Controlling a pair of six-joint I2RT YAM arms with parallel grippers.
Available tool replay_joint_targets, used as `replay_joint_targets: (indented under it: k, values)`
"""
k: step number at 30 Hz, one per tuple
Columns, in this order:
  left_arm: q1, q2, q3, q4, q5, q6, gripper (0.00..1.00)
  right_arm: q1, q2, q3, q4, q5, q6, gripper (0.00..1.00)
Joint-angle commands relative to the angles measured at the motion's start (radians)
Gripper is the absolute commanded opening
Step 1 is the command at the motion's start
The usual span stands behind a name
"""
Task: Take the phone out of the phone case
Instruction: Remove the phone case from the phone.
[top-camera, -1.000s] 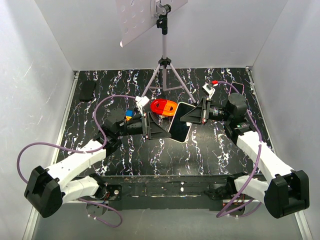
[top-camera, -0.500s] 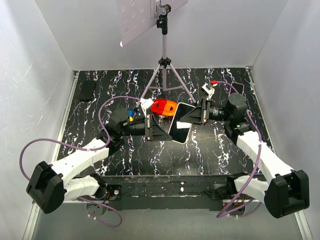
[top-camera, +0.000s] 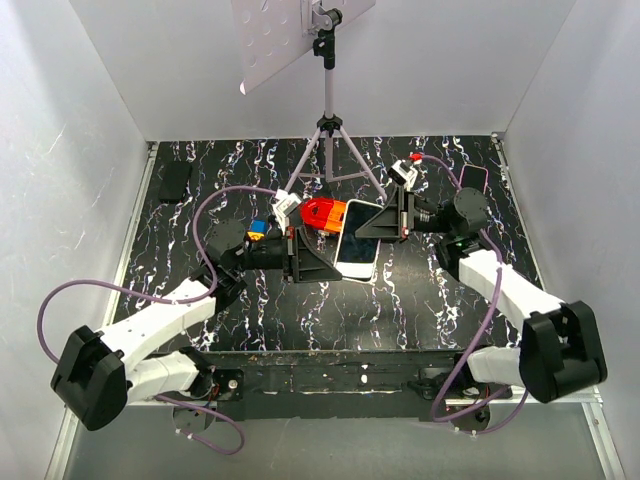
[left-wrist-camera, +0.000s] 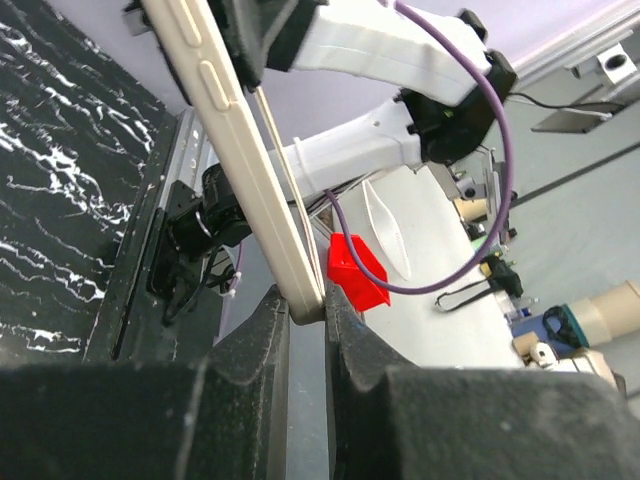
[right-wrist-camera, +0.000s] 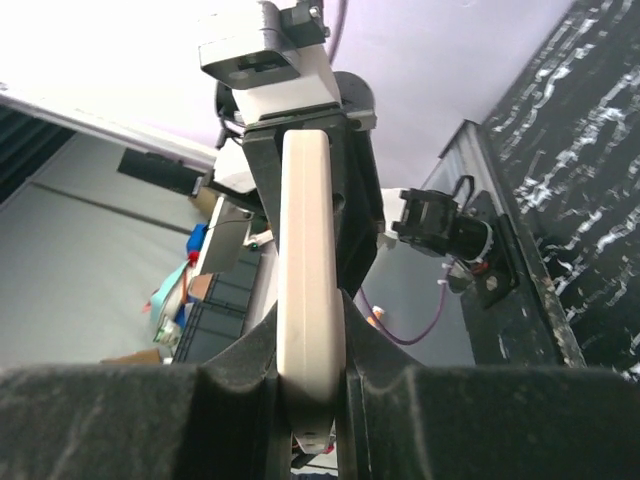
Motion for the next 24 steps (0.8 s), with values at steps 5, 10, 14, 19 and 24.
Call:
replay_joint_targets:
  k: [5,10,14,19,24]
  values:
    - [-0.028,0.065,0.04,0.561,0.08,-0.064,0.0,0.117,0.149,-0.019,0.597,0.131,0.425,0.01]
    - [-0.028,0.075,0.029,0.504,0.073,0.023,0.0,0.145,0.11,-0.027,0.577,0.179,0.445,0.01]
    - [-0.028,0.046,0.052,0.215,0.031,0.222,0.0,0.168,0.077,-0.039,0.573,0.218,0.478,0.01]
    - [-0.02,0.051,0.124,-0.212,-0.206,0.448,0.0,0.18,0.03,-0.051,0.539,0.263,0.475,0.01]
    - [-0.015,0.088,0.156,-0.462,-0.392,0.534,0.0,0.177,-0.001,-0.044,0.489,0.283,0.444,0.01]
